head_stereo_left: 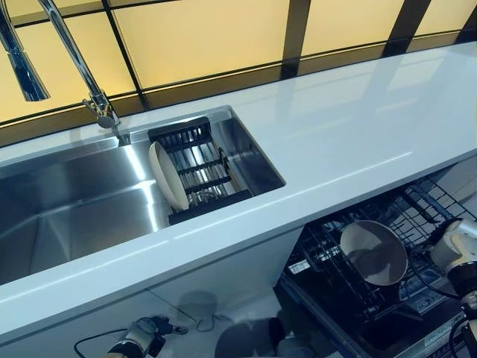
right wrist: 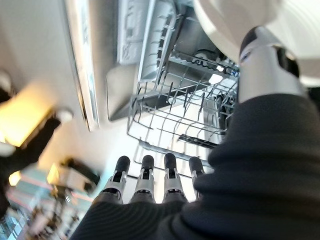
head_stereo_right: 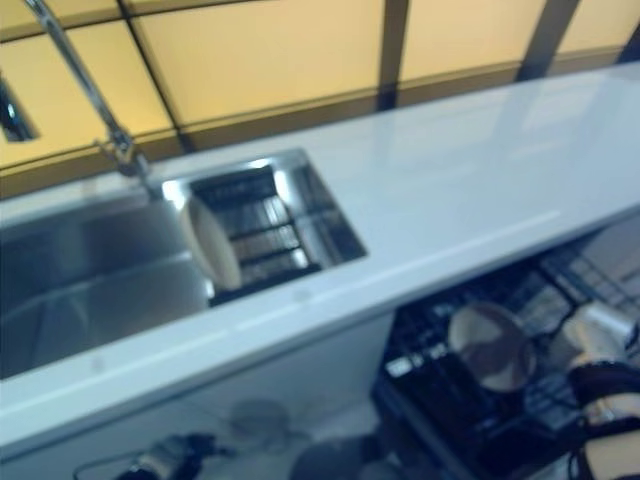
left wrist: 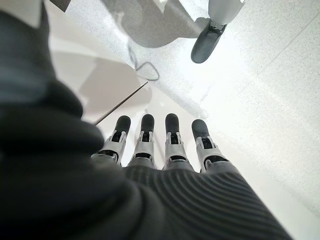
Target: Take plates into dishwasher
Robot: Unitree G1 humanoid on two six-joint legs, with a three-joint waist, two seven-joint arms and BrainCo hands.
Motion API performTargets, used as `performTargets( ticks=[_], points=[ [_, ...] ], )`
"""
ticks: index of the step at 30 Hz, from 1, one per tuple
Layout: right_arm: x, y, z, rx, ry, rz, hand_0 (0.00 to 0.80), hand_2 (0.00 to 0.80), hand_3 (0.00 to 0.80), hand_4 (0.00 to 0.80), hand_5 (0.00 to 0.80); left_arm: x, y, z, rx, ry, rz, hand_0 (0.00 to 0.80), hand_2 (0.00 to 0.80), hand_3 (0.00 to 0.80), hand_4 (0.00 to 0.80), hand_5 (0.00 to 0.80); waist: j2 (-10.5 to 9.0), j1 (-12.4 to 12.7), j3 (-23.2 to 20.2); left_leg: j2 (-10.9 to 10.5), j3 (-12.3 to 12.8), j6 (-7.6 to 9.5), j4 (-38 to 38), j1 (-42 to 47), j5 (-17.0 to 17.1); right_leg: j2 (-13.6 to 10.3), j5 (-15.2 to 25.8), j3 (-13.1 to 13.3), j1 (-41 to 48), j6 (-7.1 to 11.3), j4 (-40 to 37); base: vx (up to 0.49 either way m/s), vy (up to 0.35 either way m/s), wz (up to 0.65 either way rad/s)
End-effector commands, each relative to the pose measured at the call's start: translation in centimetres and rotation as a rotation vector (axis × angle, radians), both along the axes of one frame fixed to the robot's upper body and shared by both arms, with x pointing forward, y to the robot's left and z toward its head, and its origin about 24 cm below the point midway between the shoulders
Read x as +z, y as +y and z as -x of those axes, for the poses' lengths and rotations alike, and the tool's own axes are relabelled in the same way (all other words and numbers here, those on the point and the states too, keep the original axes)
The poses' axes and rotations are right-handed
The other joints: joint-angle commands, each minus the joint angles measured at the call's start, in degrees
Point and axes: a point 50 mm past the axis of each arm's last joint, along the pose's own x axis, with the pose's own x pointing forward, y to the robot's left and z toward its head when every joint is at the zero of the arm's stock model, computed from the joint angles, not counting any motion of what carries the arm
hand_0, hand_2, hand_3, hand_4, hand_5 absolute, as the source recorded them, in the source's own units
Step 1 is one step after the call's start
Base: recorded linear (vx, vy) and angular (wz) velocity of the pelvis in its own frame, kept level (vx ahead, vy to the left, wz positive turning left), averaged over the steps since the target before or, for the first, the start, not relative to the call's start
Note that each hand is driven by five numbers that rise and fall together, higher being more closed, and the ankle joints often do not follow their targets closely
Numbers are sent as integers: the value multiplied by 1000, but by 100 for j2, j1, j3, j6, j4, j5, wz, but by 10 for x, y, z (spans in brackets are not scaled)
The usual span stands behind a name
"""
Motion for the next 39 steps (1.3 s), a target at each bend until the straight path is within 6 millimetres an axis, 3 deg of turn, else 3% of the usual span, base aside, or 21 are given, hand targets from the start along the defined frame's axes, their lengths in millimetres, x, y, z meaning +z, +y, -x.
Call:
performTargets(
  ticks=[1, 6, 11, 16, 17, 20, 21, 23, 26, 27, 32, 39],
  points=[
    [25, -24, 8, -67, -126, 44, 0, 0, 0, 0, 0, 11, 29, -7, 1, -18, -94, 0, 0, 0, 0, 0, -354, -99, -54, -20, -104, 228, 20, 134, -141, -156, -276, 38, 206, 369, 19, 0, 0, 0],
    [54, -44, 17, -124, -239, 66, 0, 0, 0, 0, 0, 10, 30, -5, 19, -22, -94, 0, 0, 0, 0, 0, -401, -141, -43, -27, -63, 231, 20, 139, -139, -128, -264, 56, 196, 362, 19, -1, -1, -4],
    [136, -63, 24, -148, -459, 223, 0, 0, 0, 0, 0, 10, 36, -1, 36, -25, -102, 0, 0, 0, 0, 0, -446, -177, -13, -35, -51, 214, 20, 185, -154, -116, -269, 31, 241, 378, 19, 5, 0, -6],
    [219, -57, 24, -87, -696, 397, 0, 0, 0, 0, 0, 9, 39, 5, 60, -27, -106, 0, 0, 0, 0, 0, -488, -143, -12, -54, -70, 197, 20, 160, -113, -103, -259, 16, 244, 360, 19, 6, 7, 0],
    [243, -51, 24, -50, -761, 487, 0, 0, 0, 0, 0, 8, 39, 7, 62, -23, -107, 0, 0, 0, 0, 0, -502, -115, -13, -63, -97, 197, 20, 175, -132, -107, -291, -5, 287, 370, 19, 0, 0, 0],
    [289, -33, 23, 31, -888, 673, 0, 0, 0, 0, 0, 6, 38, 12, 65, -17, -110, 0, 0, 0, 0, 0, -541, -21, -57, -85, -180, 192, 20, 110, -98, -116, -294, -54, 281, 362, 19, 11, 11, 0],
    [289, -33, 23, 31, -888, 673, 0, 0, 0, 0, 0, 6, 38, 12, 65, -17, -110, 0, 0, 0, 0, 0, -541, -21, -57, -85, -180, 192, 20, 110, -98, -116, -294, -54, 281, 362, 19, -9, 0, 3],
    [309, -19, 20, 87, -945, 765, 0, 0, 0, 0, 0, 4, 36, 15, 68, -14, -107, 0, 0, 0, 0, 0, -540, 29, -68, -100, -248, 198, 20, 81, -93, -131, -315, -105, 306, 363, 19, 0, 0, 0],
    [342, 17, 7, 232, -1055, 891, 0, 0, 0, 0, 0, 2, 36, 21, 67, -5, -108, 0, 0, 0, 0, 0, -571, 214, -103, -137, -414, 210, 20, 28, -79, -177, -363, -286, 369, 364, 19, 16, -3, 16],
    [354, 38, -1, 330, -1082, 953, 0, 0, 0, 0, 0, 2, 37, 24, 62, 3, -108, 0, 0, 0, 0, 0, -578, 318, -118, -149, -490, 218, 20, -2, -72, -198, -389, -383, 403, 359, 19, 18, -11, 29],
    [374, 92, -18, 603, -1030, 1164, 0, 0, 0, 0, 0, -1, 37, 34, 60, 27, -103, 0, 0, 0, 0, 0, -570, 585, -155, -176, -718, 253, 20, -105, -55, -251, -461, -644, 485, 358, 19, 19, -10, 28],
    [365, 157, -38, 1006, -998, 1288, 0, 0, 0, 0, 0, 1, 46, 42, 75, 51, -110, 0, 0, 0, 0, 0, -586, 906, -134, -220, -947, 287, 20, -260, -10, -330, -492, -934, 532, 396, 19, 13, 6, 29]
  ],
)
